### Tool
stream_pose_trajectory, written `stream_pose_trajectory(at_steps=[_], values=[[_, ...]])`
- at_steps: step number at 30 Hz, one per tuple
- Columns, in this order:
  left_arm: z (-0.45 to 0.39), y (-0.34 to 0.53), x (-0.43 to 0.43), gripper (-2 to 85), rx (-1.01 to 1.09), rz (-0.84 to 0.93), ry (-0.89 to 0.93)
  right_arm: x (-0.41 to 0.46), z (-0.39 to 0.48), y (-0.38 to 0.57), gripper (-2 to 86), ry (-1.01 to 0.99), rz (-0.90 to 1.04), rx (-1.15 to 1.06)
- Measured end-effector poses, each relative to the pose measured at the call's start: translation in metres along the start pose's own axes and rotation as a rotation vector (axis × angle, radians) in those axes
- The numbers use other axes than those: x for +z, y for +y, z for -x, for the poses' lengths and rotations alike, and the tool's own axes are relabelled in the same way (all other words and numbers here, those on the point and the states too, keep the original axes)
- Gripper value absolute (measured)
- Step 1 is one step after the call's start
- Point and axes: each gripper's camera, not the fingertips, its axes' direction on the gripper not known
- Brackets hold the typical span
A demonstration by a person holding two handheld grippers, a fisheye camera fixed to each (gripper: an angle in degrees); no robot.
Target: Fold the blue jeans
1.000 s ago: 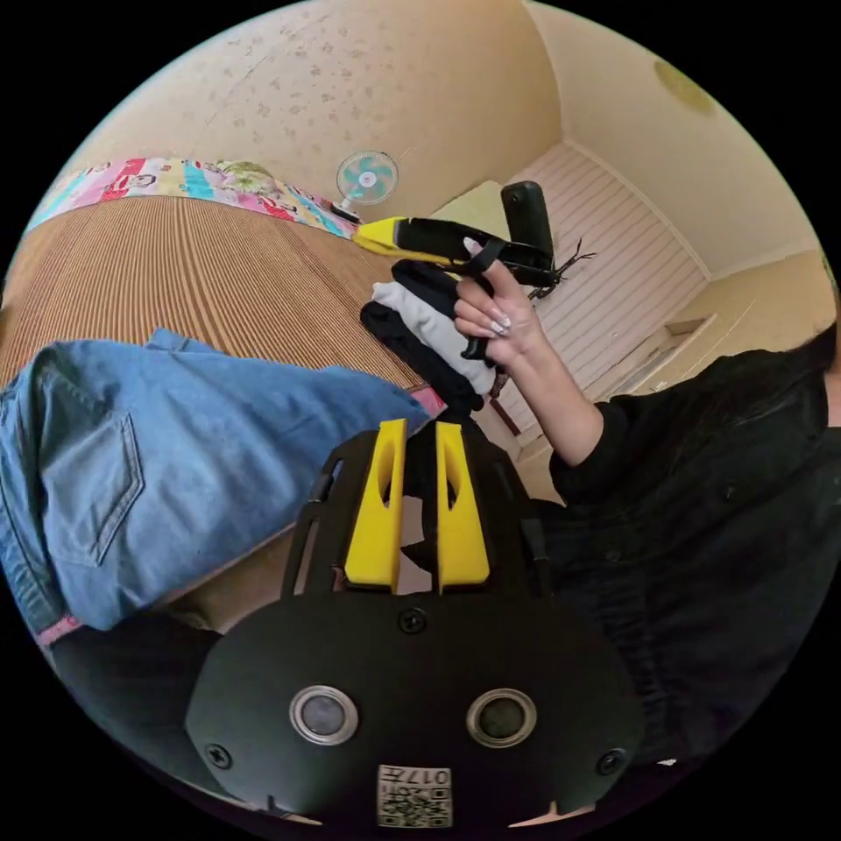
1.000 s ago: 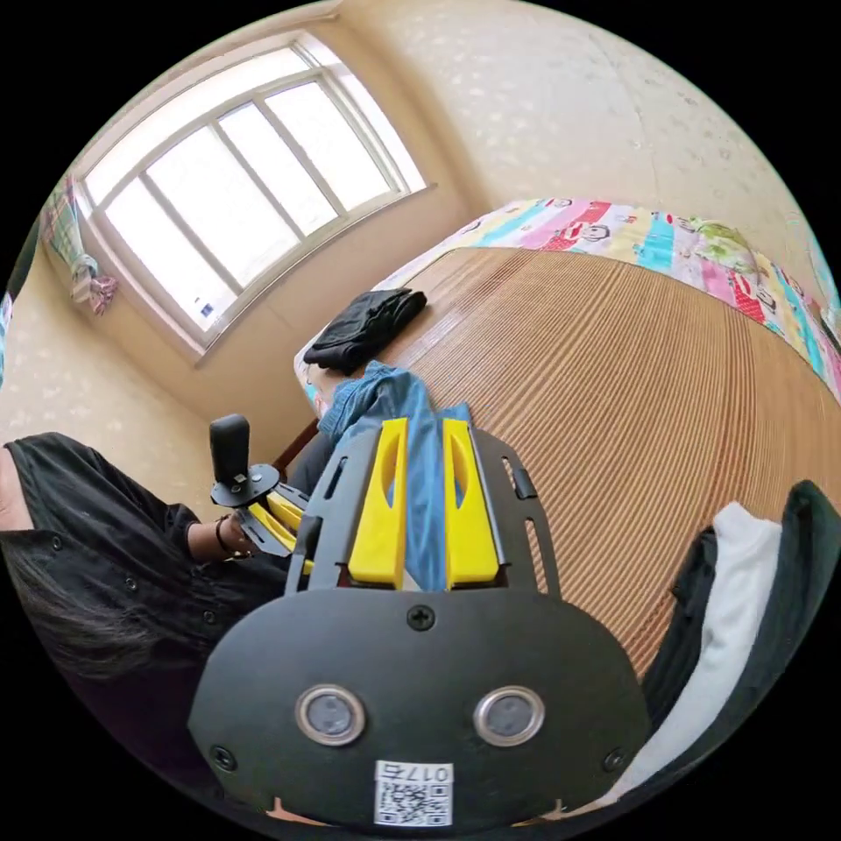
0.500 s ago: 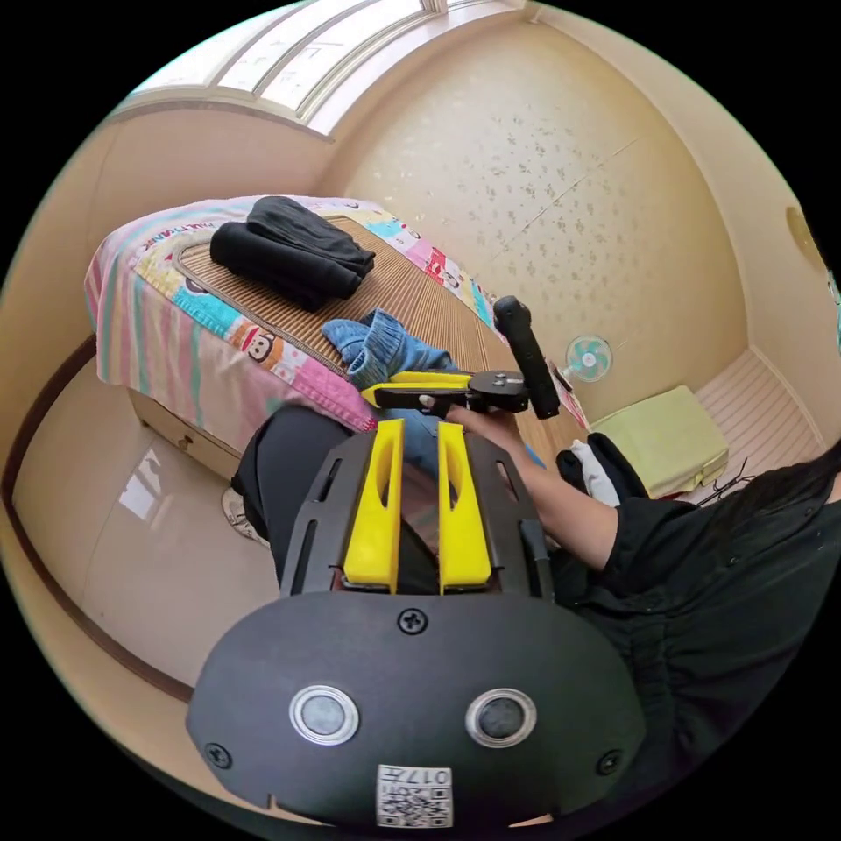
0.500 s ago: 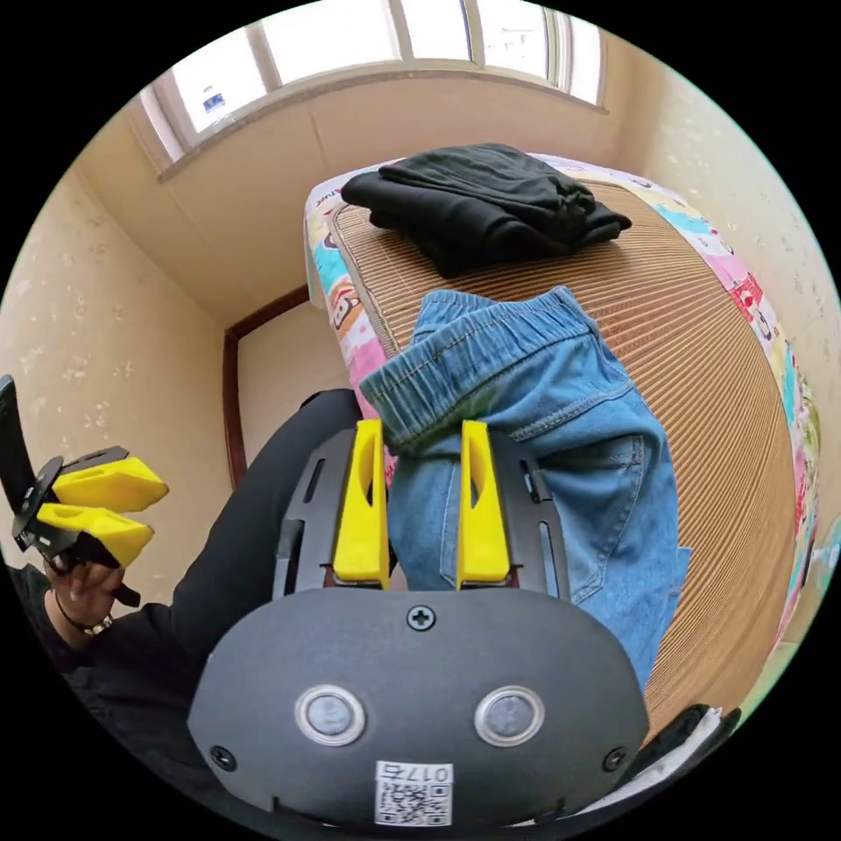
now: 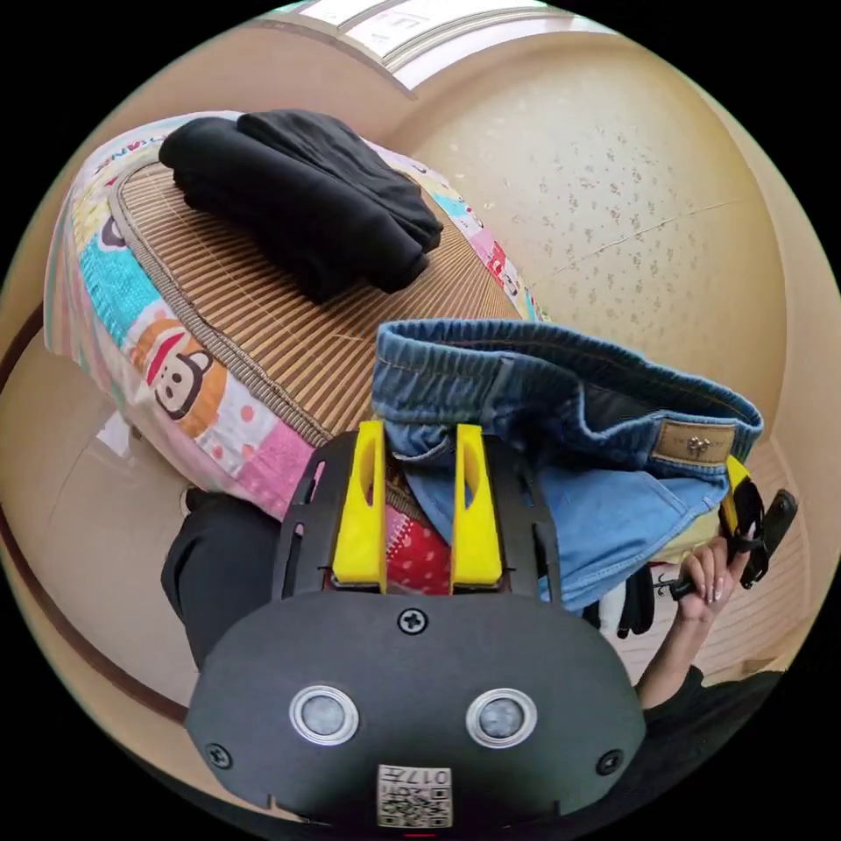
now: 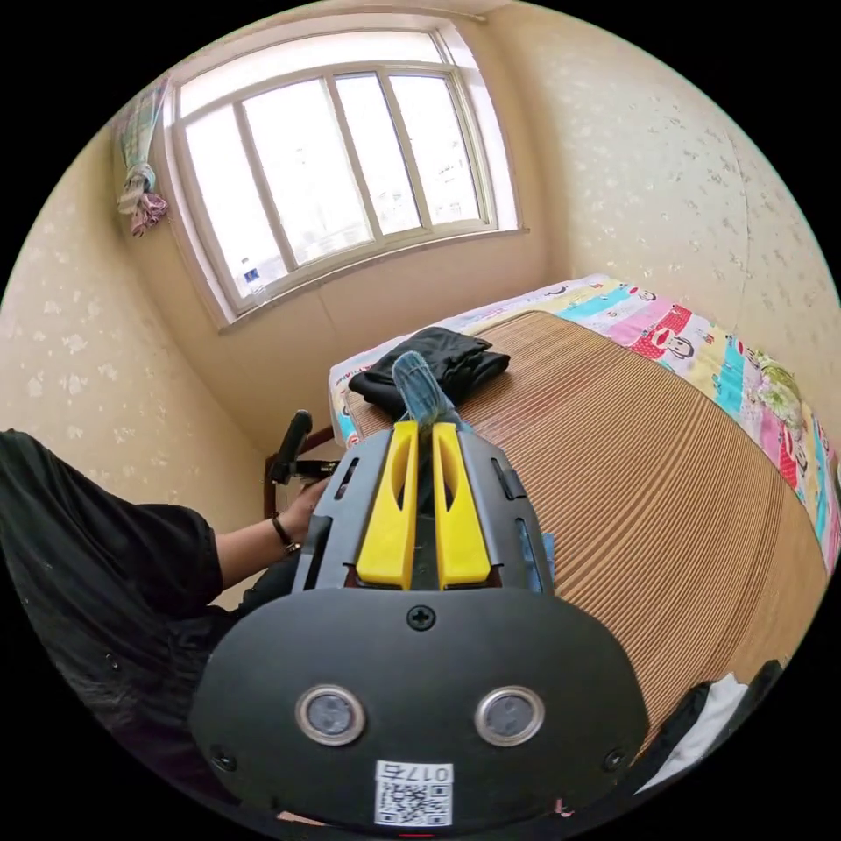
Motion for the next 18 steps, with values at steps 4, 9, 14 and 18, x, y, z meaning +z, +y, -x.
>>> stream_pose_trajectory(at_steps=[4, 9, 14, 18], values=[[-0.047, 0.018, -0.056, 4.5, 0.121, -0.173, 0.302, -0.088, 0.016, 0.012, 2.6, 0.147, -0.101, -0.039], [-0.218, 0.041, -0.205, 4.2, 0.620, -0.449, 0.556, -0.283, 0.057, 0.023, 2.6, 0.233, -0.453, -0.120], [-0.348, 0.055, -0.304, 4.3, 0.945, -0.630, 0.702, -0.420, 0.112, 0.013, 2.6, 0.388, -0.671, -0.240], [-0.438, 0.056, -0.347, 4.1, 1.026, -0.611, 0.688, -0.478, 0.121, -0.021, 2.7, 0.531, -0.683, -0.202]])
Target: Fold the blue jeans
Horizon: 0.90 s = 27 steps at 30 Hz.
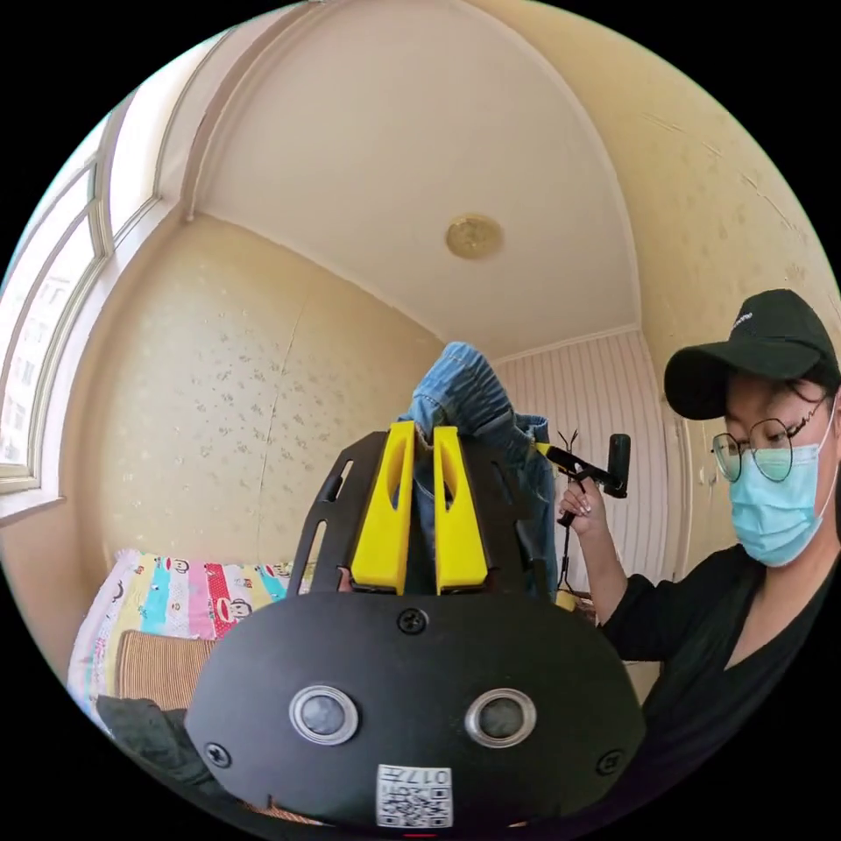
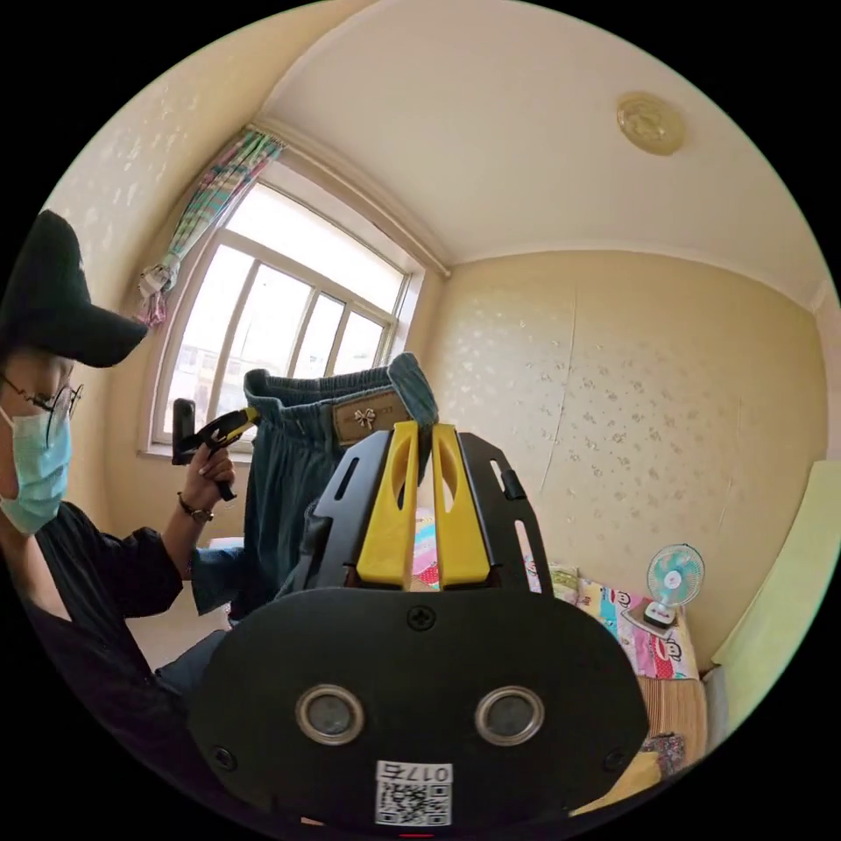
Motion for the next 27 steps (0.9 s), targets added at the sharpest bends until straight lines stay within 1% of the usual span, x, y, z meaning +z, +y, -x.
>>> stream_pose_trajectory(at_steps=[2, 6, 9, 13, 16, 19, 21, 22, 24, 25, 27], values=[[-0.026, -0.022, 0.000, 4.1, 0.041, -0.033, 0.007, -0.013, -0.013, -0.015, 2.7, -0.049, -0.043, 0.041], [-0.091, -0.052, -0.019, 4.3, 0.162, -0.133, -0.071, -0.054, -0.023, -0.041, 2.7, -0.209, -0.149, 0.052], [-0.113, -0.060, -0.021, 4.4, 0.166, -0.167, -0.113, -0.059, -0.022, -0.058, 2.8, -0.245, -0.147, 0.066], [-0.109, -0.062, -0.007, 4.4, 0.178, -0.148, -0.114, -0.053, -0.030, -0.070, 2.8, -0.238, -0.172, 0.093], [-0.088, -0.050, 0.022, 4.4, 0.154, -0.108, -0.127, -0.029, -0.053, -0.071, 2.8, -0.222, -0.180, 0.121], [-0.053, -0.025, 0.074, 4.1, 0.162, -0.031, -0.231, 0.033, -0.092, -0.066, 2.9, -0.149, -0.074, 0.181], [-0.006, 0.003, 0.129, 3.9, 0.119, 0.049, -0.320, 0.107, -0.139, -0.052, 3.0, -0.137, 0.055, 0.289], [0.009, 0.008, 0.145, 3.9, 0.104, 0.077, -0.336, 0.127, -0.153, -0.047, 3.0, -0.134, 0.085, 0.317], [0.081, 0.024, 0.231, 3.7, 0.034, 0.198, -0.407, 0.220, -0.215, -0.033, 3.3, -0.072, 0.193, 0.412], [0.103, 0.027, 0.258, 3.8, 0.010, 0.238, -0.429, 0.247, -0.233, -0.031, 3.4, -0.042, 0.219, 0.436], [0.204, 0.047, 0.373, 4.0, -0.092, 0.450, -0.531, 0.351, -0.297, -0.022, 4.1, 0.155, 0.294, 0.460]])
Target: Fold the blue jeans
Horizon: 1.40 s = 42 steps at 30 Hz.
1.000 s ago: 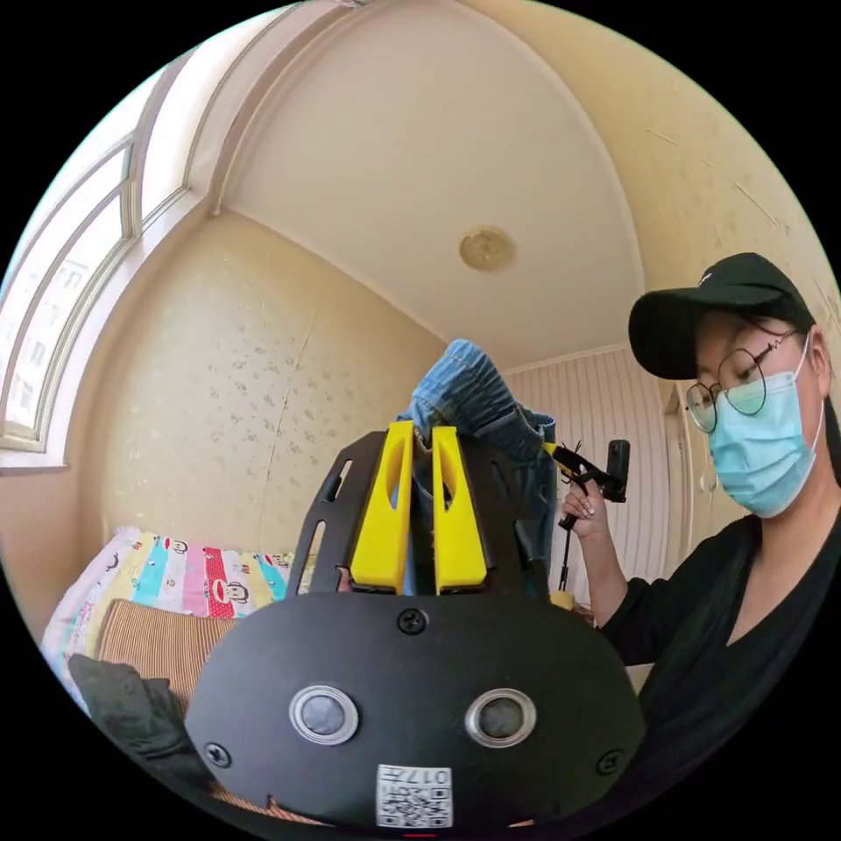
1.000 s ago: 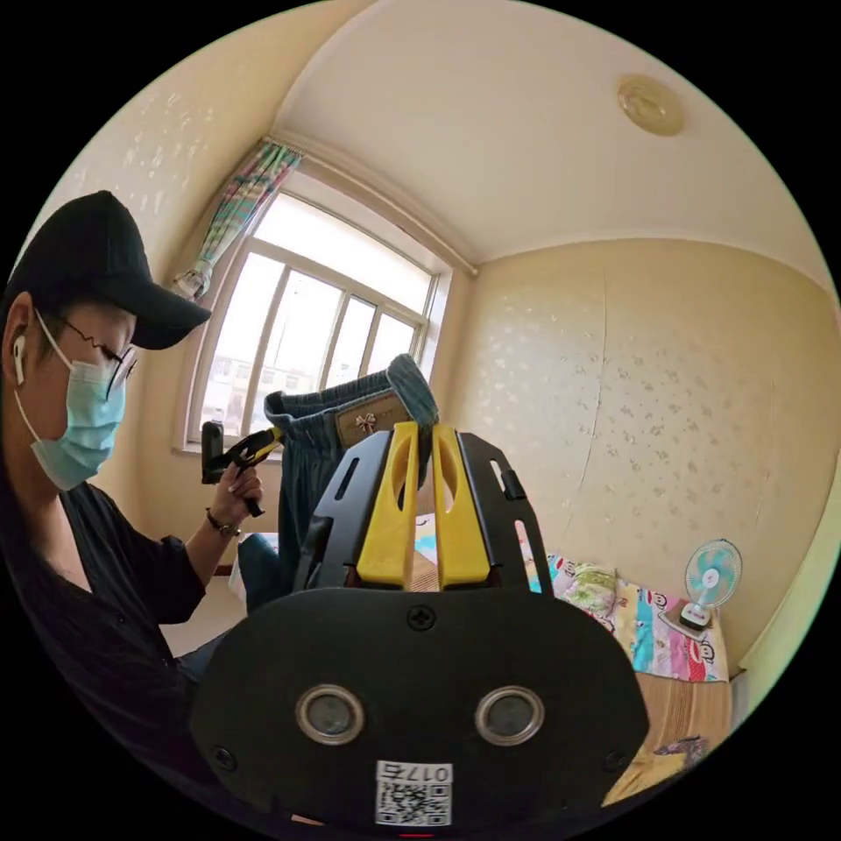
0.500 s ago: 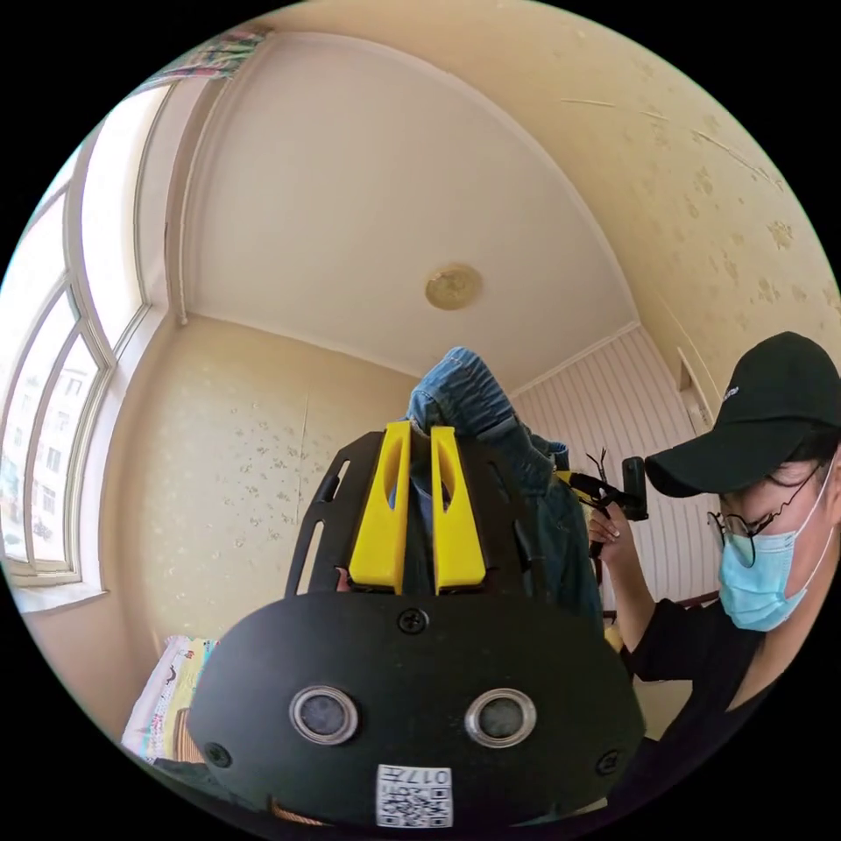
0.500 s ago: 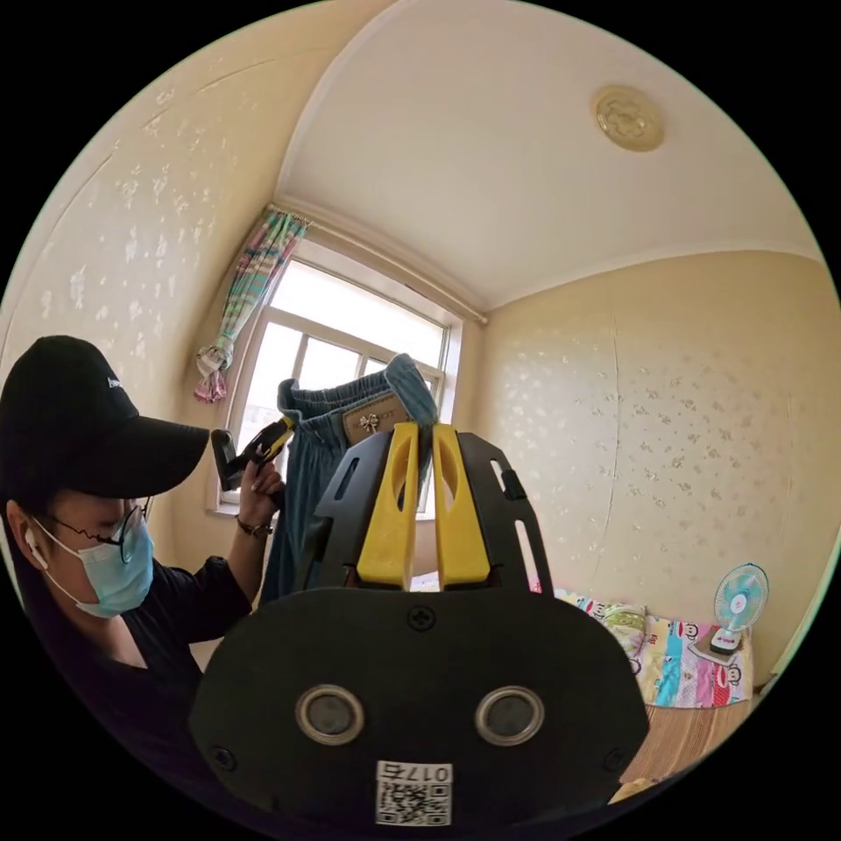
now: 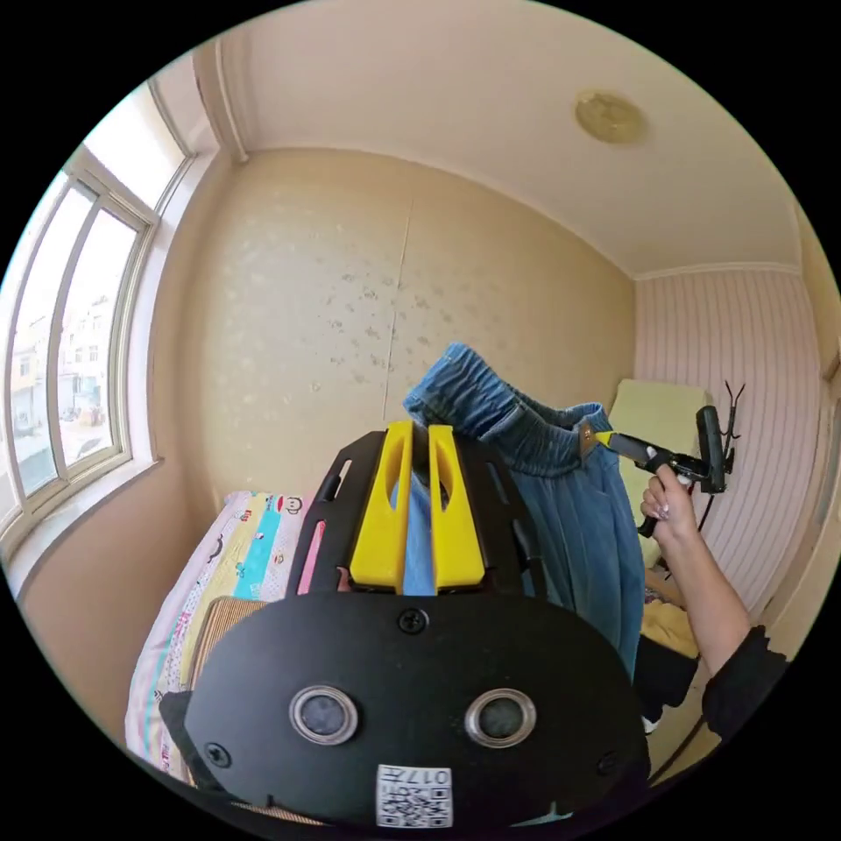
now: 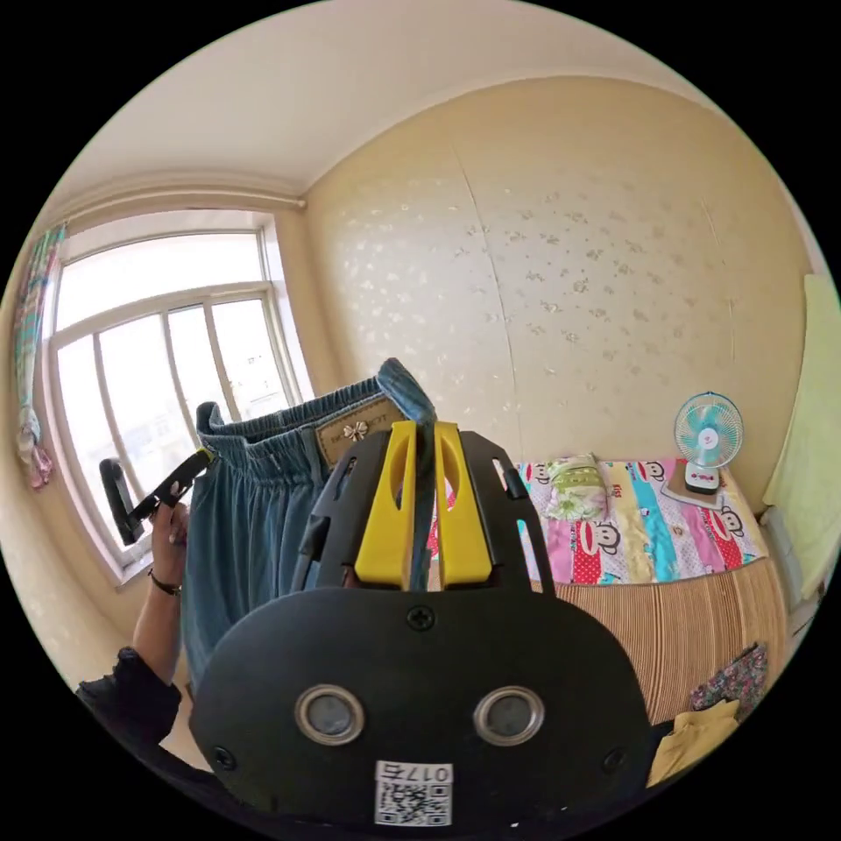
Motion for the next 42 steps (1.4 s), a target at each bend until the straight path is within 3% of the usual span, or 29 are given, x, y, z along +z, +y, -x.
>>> stream_pose_trajectory(at_steps=[3, 5, 7, 11, 15, 18, 23, 26, 31, 33, 37, 39, 42], values=[[0.035, 0.006, 0.128, 3.4, 0.048, 0.250, -0.209, 0.077, -0.043, -0.009, 5.3, 0.171, 0.045, 0.114], [0.057, 0.040, 0.168, 3.5, 0.041, 0.306, -0.299, 0.108, -0.060, 0.009, 6.2, 0.138, 0.109, 0.108], [0.078, 0.094, 0.199, 3.8, 0.083, 0.355, -0.222, 0.135, -0.065, 0.046, 6.9, 0.085, 0.185, -0.018], [0.122, 0.258, 0.248, 4.2, 0.139, 0.635, -0.084, 0.185, -0.097, 0.186, 7.4, 0.000, 0.503, -0.105], [0.150, 0.418, 0.233, 6.8, 0.008, 0.890, 0.148, 0.183, -0.135, 0.342, 8.0, -0.150, 0.769, 0.077], [0.143, 0.502, 0.187, 9.8, -0.057, 0.980, 0.253, 0.145, -0.139, 0.430, 8.5, -0.260, 0.831, 0.258], [0.128, 0.576, 0.097, 10.1, -0.143, 1.002, 0.165, 0.060, -0.115, 0.512, 10.0, -0.213, 0.847, 0.437], [0.131, 0.595, 0.052, 3.5, -0.235, 0.957, 0.108, 0.023, -0.087, 0.540, 10.5, -0.145, 0.869, 0.400], [0.167, 0.591, -0.005, 4.5, -0.477, 0.899, -0.014, 0.015, -0.072, 0.550, 7.4, -0.111, 0.962, 0.247], [0.168, 0.573, -0.036, 5.9, -0.479, 0.760, -0.016, 0.012, -0.081, 0.539, 4.4, -0.063, 1.017, 0.214], [0.144, 0.546, -0.038, 7.7, -0.389, 0.704, 0.286, -0.029, -0.099, 0.512, 3.2, -0.202, 0.923, 0.243], [0.125, 0.547, -0.011, 8.8, -0.397, 0.783, 0.563, -0.056, -0.117, 0.501, 2.9, -0.286, 0.883, 0.303], [0.100, 0.559, 0.023, 12.0, -0.417, 0.911, 0.754, -0.083, -0.139, 0.494, 2.7, -0.344, 0.823, 0.384]])
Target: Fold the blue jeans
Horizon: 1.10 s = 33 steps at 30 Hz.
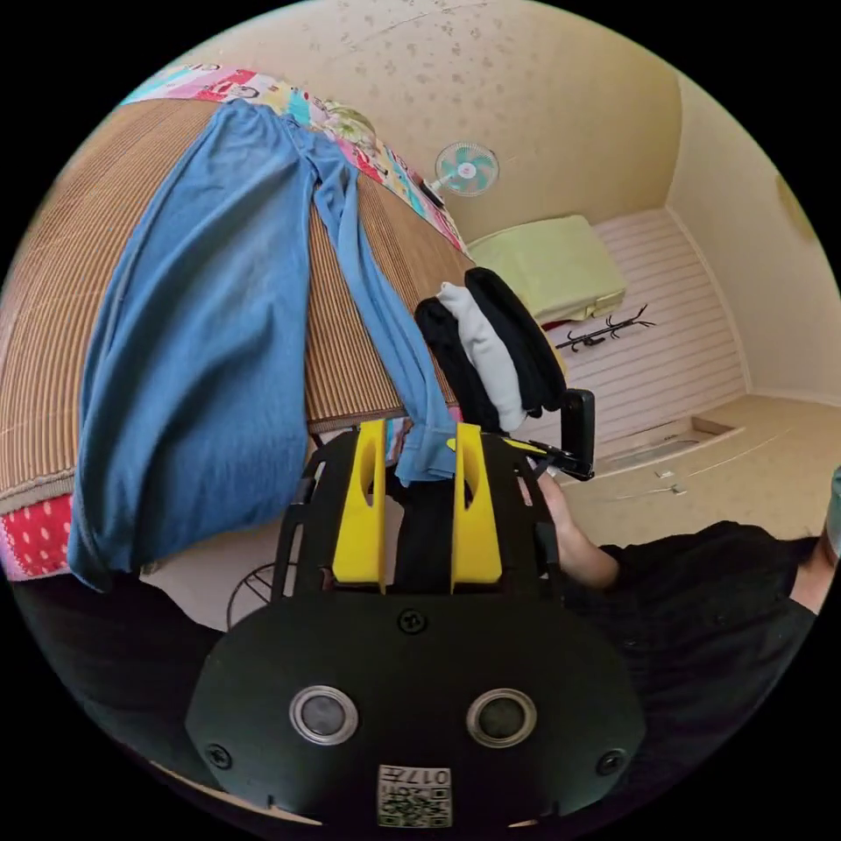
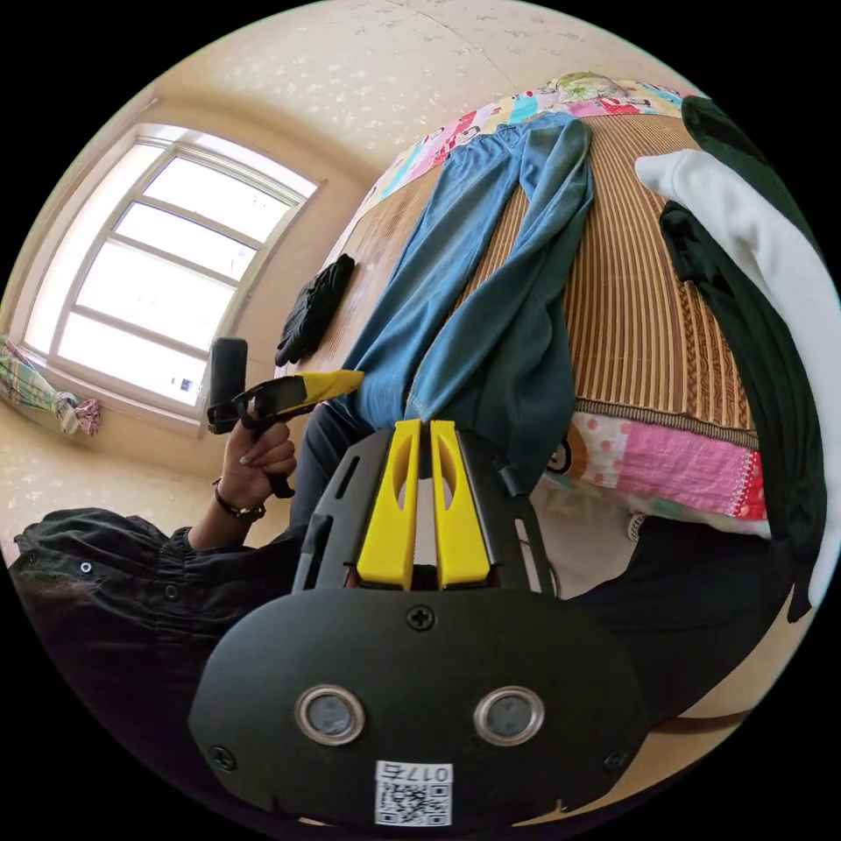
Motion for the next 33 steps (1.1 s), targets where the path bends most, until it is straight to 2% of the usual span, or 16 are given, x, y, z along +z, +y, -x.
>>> stream_pose_trajectory(at_steps=[4, 7, 11, 14, 16, 19, 23, 28, 30, 33], values=[[-0.008, -0.008, 0.032, 10.4, 0.023, 0.112, 0.112, -0.029, -0.006, 0.014, 2.6, -0.026, -0.059, 0.029], [-0.020, 0.002, 0.032, 3.0, 0.036, 0.111, 0.099, -0.046, -0.012, 0.026, 2.5, -0.004, -0.067, 0.059], [-0.057, 0.040, -0.007, 0.7, 0.101, -0.005, -0.004, -0.068, -0.021, 0.042, 2.6, -0.038, -0.041, 0.019], [-0.094, 0.063, -0.049, 0.2, 0.105, -0.067, -0.172, -0.093, -0.026, 0.038, 3.4, 0.043, -0.026, 0.018], [-0.114, 0.073, -0.071, 0.1, 0.160, -0.110, -0.177, -0.110, -0.024, 0.022, 4.7, 0.070, -0.040, -0.024], [-0.128, 0.080, -0.094, 0.1, 0.215, -0.153, -0.102, -0.132, -0.019, -0.037, 7.7, 0.102, -0.081, -0.104], [-0.124, 0.085, -0.109, 0.2, 0.261, -0.189, -0.005, -0.127, -0.024, -0.167, 10.6, 0.135, -0.125, -0.158], [-0.103, 0.091, -0.124, 0.1, 0.294, -0.165, 0.176, -0.063, -0.089, -0.332, 14.3, 0.006, -0.119, -0.055], [-0.089, 0.098, -0.133, 0.1, 0.282, -0.170, 0.221, -0.028, -0.131, -0.394, 15.4, 0.094, -0.113, 0.094], [-0.073, 0.103, -0.148, 0.1, 0.257, -0.195, 0.258, -0.003, -0.160, -0.439, 14.1, 0.147, -0.175, 0.165]])
